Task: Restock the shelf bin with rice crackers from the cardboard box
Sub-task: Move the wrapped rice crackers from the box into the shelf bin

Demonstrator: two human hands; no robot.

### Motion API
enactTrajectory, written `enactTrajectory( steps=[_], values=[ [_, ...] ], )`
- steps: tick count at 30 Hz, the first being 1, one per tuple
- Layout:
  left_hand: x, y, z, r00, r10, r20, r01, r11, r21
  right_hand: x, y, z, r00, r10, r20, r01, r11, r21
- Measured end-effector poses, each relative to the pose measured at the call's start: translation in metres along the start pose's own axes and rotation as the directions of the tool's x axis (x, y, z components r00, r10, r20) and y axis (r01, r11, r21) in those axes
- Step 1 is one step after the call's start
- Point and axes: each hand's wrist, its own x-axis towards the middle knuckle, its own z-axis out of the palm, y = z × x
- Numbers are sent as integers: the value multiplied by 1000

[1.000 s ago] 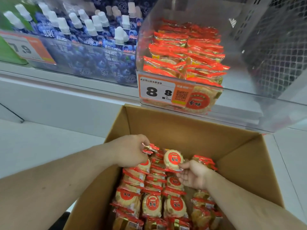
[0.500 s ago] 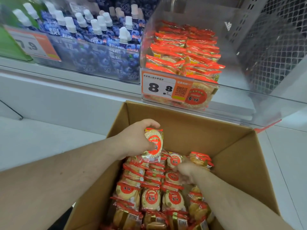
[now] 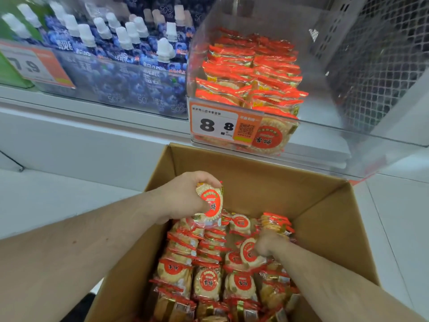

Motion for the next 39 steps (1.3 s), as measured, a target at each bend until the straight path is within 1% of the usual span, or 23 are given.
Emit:
enactTrajectory(
  steps=[1,2,3,4,5,7,9,11,13,18,20,22,24,26,29,31,33,36,37,39],
  values=[
    [-2,3,-2,1000,7,18,-7,1000,-9,-10,3,-16,999,-31,-13,31,999,-42],
    [-4,7,-3,999,20,35,-19,1000,-18,-21,7,-33,998,-59,-23,58,998,-34],
    [-7,11,-5,998,35,46,-34,999,-26,-29,13,-48,995,-95,-18,96,995,24],
    [-9,14,-5,997,57,52,-55,998,-34,-41,19,-63,990,-143,-11,143,978,154],
    [-10,17,-6,995,83,51,-81,996,-42,-57,24,-78,980,-199,26,183,942,281],
    [-13,23,-5,991,128,38,-125,990,-72,-90,33,-101,938,-327,116,220,819,530],
    [-17,29,-2,986,162,30,-158,983,-97,-119,38,-115,881,-453,139,216,645,733],
    [-21,36,2,981,190,27,-186,977,-102,-143,37,-121,828,-550,106,257,541,801],
    [-26,44,5,976,217,33,-211,969,-126,-165,32,-122,797,-602,50,328,501,801],
    [-43,63,13,950,293,107,-269,943,-196,-201,13,-125,786,-598,-155,481,435,761],
    [-44,64,14,932,330,152,-292,929,-229,-207,7,-126,784,-579,-222,514,407,755],
    [-43,63,14,919,349,181,-303,922,-242,-210,2,-126,793,-534,-293,542,401,739],
    [-45,66,14,918,351,184,-299,918,-260,-212,-2,-126,802,-489,-343,554,393,734],
    [-49,70,13,913,376,158,-328,907,-263,-217,-5,-127,794,-478,-377,576,392,718],
    [-58,80,13,895,436,98,-418,894,-159,-224,-10,-125,773,-477,-419,620,425,660],
    [-65,90,11,874,481,69,-475,876,-88,-229,-11,-128,758,-446,-476,649,441,620],
    [-70,100,7,849,527,46,-527,850,-6,-235,-11,-135,724,-437,-534,690,433,581],
    [-71,109,-1,789,614,4,-608,779,154,-246,-9,-146,658,-461,-595,749,481,456],
    [-71,110,-2,769,639,-4,-628,756,185,-249,-8,-148,640,-480,-600,765,473,437],
    [-74,115,-4,732,681,-20,-662,718,214,-256,-9,-151,590,-515,-621,807,410,426]
  ],
)
